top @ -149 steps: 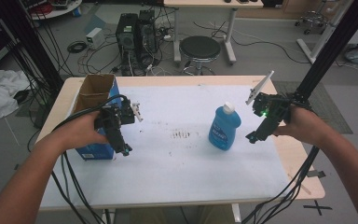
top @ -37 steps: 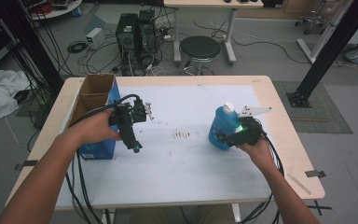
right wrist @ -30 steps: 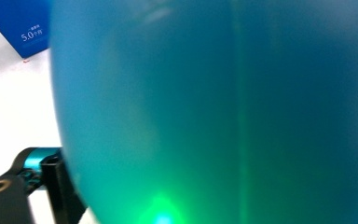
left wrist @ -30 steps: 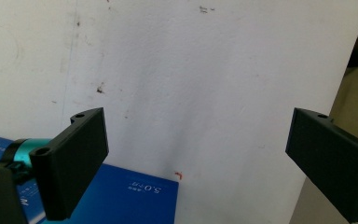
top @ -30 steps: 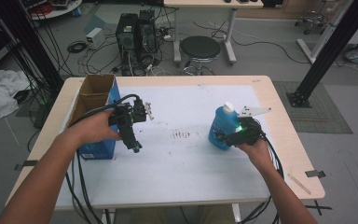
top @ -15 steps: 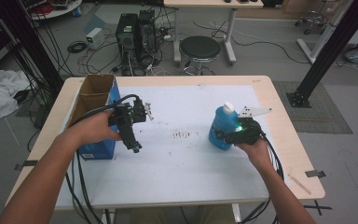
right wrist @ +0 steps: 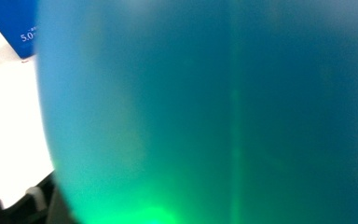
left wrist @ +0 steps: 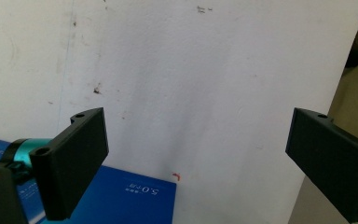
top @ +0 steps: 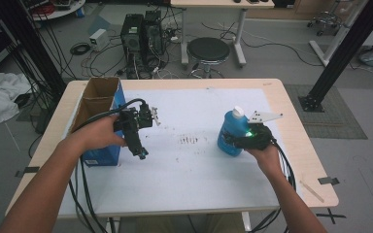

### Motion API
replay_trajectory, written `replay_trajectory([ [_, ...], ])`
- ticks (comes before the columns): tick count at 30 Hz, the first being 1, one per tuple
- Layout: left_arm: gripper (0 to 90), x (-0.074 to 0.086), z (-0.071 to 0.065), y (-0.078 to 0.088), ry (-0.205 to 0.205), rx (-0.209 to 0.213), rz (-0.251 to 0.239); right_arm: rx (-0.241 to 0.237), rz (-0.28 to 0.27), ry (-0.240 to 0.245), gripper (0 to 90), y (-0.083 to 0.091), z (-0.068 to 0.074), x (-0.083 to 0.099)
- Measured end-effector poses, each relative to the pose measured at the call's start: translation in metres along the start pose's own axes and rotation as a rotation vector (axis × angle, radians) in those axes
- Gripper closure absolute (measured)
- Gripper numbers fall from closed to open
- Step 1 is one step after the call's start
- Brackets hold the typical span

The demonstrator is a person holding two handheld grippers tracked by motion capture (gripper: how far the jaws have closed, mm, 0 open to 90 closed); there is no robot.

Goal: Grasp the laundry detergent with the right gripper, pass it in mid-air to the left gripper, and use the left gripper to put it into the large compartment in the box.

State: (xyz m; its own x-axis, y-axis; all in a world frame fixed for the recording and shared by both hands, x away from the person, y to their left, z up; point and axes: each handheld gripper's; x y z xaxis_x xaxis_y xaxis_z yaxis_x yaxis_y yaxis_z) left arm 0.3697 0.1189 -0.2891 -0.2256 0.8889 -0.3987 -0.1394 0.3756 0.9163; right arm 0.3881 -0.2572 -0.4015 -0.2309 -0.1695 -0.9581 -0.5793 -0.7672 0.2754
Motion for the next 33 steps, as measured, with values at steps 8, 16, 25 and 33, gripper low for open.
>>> replay_trajectory([
  [8, 5.7, 0.0, 0.0, -0.001, 0.004, 0.0, -0.005, 0.008, -0.006, 0.019, 41.1, 0.001, 0.001, 0.0],
  [16, 5.7, 0.0, 0.001, -0.001, 0.001, 0.001, 0.001, 0.023, -0.007, 0.037, 43.6, 0.001, 0.004, 0.0],
  [25, 5.7, 0.0, 0.002, 0.0, 0.009, 0.0, -0.013, 0.02, 0.009, 0.023, 44.4, 0.004, 0.007, -0.004],
  [33, 5.7, -0.002, 0.002, 0.005, 0.015, -0.001, -0.03, -0.02, 0.009, 0.021, 44.6, 0.023, 0.004, -0.017],
])
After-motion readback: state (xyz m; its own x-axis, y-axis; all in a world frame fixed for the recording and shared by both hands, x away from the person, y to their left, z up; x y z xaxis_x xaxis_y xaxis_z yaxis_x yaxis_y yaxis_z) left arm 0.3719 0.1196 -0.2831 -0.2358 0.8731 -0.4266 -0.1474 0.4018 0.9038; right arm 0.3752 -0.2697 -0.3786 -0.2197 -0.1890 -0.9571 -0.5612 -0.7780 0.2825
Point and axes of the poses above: each handheld gripper's, and its own axes: y roughly backward along the jaws, x roughly out of its underside, z roughly to its left, and after that the axes turned 12 degrees about -z, right-handed
